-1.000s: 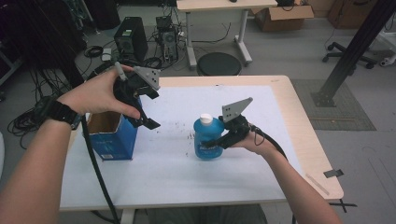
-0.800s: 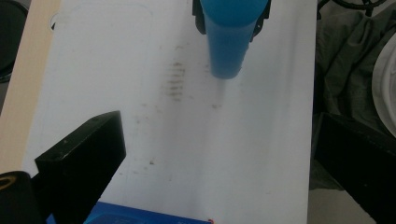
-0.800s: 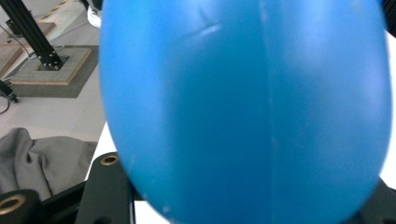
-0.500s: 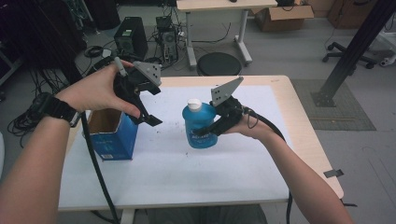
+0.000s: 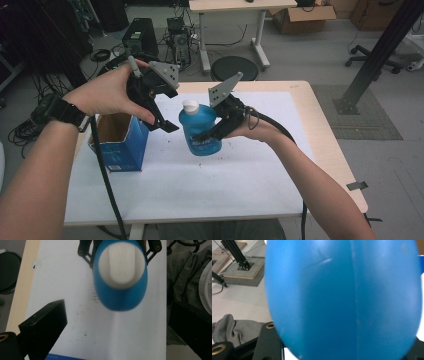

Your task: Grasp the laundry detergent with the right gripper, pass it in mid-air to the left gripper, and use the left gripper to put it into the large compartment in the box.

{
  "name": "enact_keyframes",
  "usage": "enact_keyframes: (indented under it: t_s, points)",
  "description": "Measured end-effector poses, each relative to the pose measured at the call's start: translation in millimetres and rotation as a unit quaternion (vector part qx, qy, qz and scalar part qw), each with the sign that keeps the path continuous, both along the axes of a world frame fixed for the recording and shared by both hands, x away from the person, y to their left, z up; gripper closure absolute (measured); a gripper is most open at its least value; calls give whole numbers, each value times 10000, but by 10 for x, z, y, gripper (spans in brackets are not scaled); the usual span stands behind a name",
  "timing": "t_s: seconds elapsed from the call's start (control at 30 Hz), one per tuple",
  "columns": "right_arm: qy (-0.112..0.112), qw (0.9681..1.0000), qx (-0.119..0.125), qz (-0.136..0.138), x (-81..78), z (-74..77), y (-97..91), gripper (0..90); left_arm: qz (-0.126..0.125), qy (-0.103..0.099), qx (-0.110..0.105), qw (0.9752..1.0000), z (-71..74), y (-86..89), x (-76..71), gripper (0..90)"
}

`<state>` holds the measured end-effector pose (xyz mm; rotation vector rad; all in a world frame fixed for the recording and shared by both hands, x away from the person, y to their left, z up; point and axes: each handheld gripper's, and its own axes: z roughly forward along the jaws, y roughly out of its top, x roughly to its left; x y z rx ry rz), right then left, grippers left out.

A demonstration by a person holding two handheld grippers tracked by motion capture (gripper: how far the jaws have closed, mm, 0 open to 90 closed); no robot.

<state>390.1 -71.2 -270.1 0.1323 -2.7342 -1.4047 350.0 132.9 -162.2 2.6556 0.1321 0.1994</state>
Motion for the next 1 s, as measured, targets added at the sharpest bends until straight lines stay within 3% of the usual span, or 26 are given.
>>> enact_keyframes:
  t_s: [0.43, 1.0]
  points:
    - [-39, 9999, -95, 125, -43, 34, 217, 422, -46, 14, 246, 9997, 2, -155, 3, 33]
    - [-73, 9998, -119, 141, -78, 53, 233, 422, 7, 89, 678, 9977, -104, -314, 20, 77]
